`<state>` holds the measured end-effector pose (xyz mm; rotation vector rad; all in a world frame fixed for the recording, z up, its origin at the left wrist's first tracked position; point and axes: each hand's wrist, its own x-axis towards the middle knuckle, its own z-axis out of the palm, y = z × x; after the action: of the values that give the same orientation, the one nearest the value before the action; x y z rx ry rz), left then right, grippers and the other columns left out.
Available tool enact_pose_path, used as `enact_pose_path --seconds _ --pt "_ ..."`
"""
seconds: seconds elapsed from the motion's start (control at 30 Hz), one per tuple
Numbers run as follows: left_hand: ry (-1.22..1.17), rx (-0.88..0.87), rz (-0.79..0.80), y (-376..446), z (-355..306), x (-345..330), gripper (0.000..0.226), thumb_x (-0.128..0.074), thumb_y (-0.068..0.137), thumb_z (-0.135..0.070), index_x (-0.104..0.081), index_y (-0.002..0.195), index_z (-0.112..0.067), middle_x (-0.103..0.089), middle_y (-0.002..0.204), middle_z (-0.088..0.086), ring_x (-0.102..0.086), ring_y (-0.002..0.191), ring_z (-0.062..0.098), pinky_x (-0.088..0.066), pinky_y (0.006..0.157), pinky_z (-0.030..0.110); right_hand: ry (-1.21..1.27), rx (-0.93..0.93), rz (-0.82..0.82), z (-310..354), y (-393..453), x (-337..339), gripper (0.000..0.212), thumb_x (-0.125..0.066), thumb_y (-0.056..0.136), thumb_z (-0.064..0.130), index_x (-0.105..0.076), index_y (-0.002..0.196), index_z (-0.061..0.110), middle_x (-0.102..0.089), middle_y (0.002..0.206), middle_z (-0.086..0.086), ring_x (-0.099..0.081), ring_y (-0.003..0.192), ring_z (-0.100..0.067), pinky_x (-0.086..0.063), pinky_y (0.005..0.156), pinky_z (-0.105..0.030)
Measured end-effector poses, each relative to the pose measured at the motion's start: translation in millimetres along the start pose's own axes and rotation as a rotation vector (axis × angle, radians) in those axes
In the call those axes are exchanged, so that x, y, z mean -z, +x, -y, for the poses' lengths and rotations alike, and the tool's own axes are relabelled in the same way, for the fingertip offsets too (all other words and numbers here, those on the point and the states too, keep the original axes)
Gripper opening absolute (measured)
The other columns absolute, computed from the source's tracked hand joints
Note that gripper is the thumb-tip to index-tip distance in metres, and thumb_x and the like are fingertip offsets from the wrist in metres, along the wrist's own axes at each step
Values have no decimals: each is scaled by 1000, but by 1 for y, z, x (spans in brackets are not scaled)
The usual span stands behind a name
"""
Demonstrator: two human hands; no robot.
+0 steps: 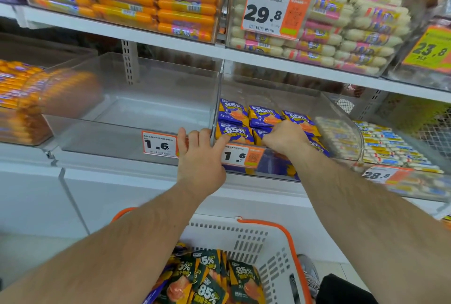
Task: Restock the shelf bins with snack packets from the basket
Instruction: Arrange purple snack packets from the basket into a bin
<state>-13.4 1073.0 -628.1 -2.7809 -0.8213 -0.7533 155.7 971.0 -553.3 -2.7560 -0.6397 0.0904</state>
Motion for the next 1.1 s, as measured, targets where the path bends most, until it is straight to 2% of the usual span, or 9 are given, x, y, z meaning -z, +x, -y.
enact_pose_path --seconds 0.13,0.27,0.33,0.43,0.67,0.73,0.83,0.93,1.1 --pt "-233 44 27 0 -1 13 79 -66 77 -30 -33 148 -30 -29 149 17 -25 138 38 7 116 56 127 324 -531 -10 -8 -13 14 -60 71 13 -70 78 7 -64 90 -13 -58 86 -35 -49 75 -39" --pt "-647 72 -272 -24 12 27 63 -59 69 -17 -51 131 -7 -40 141 24 -41 129 44 -25 113 56 199 721 -874 -7 -44 -36 15 -58 67 14 -68 77 9 -61 90 -13 -55 87 -33 -40 77 -39" --pt "-829 159 -219 -57 23 27 49 -54 73 -18 -55 122 -9 -53 126 9 -54 114 31 -42 101 43 366 756 -737 5 -80 -65 10 -59 69 10 -65 76 7 -61 82 -11 -55 80 -28 -42 72 -36" --pt "-1181 578 170 -108 35 13 23 -57 86 -9 -55 100 -27 -65 90 -3 -62 77 18 -53 76 40 521 503 -203 17 -137 -127 7 -61 76 6 -66 76 11 -61 72 -1 -55 67 -20 -45 64 -31" --pt "-1079 813 514 -200 73 -17 16 -57 93 -11 -59 108 -16 -65 88 5 -60 74 15 -45 62 23 128 186 909 37 -228 -256 31 -54 94 17 -47 64 15 -50 72 -8 -43 66 -20 -41 61 -31" --pt "-1043 844 543 -213 79 -21 16 -58 93 -11 -61 109 -14 -66 87 6 -62 76 17 -47 62 22 111 129 1006 39 -250 -275 10 -57 94 21 -63 89 15 -59 97 -10 -47 84 -22 -45 78 -34" --pt "-1013 882 574 -222 85 -28 14 -61 91 -12 -62 105 -15 -66 94 6 -65 85 21 -49 69 27 207 28 1087 40 -271 -292 33 -57 96 20 -62 125 4 -63 115 -14 -49 88 -18 -47 81 -37" --pt "-1016 927 584 -229 88 -31 12 -61 90 -12 -62 101 -17 -66 98 5 -66 87 26 -54 80 41 382 -198 1198 42 -284 -297 27 -55 97 17 -61 122 7 -62 104 -6 -58 84 -15 -46 69 -29" --pt "-1021 964 620 -242 93 -31 15 -58 90 -12 -61 103 -18 -66 93 4 -63 81 20 -53 78 39 767 -485 1236 45 -298 -309 10 -53 93 13 -63 96 14 -59 89 -4 -55 73 -15 -48 59 -25"
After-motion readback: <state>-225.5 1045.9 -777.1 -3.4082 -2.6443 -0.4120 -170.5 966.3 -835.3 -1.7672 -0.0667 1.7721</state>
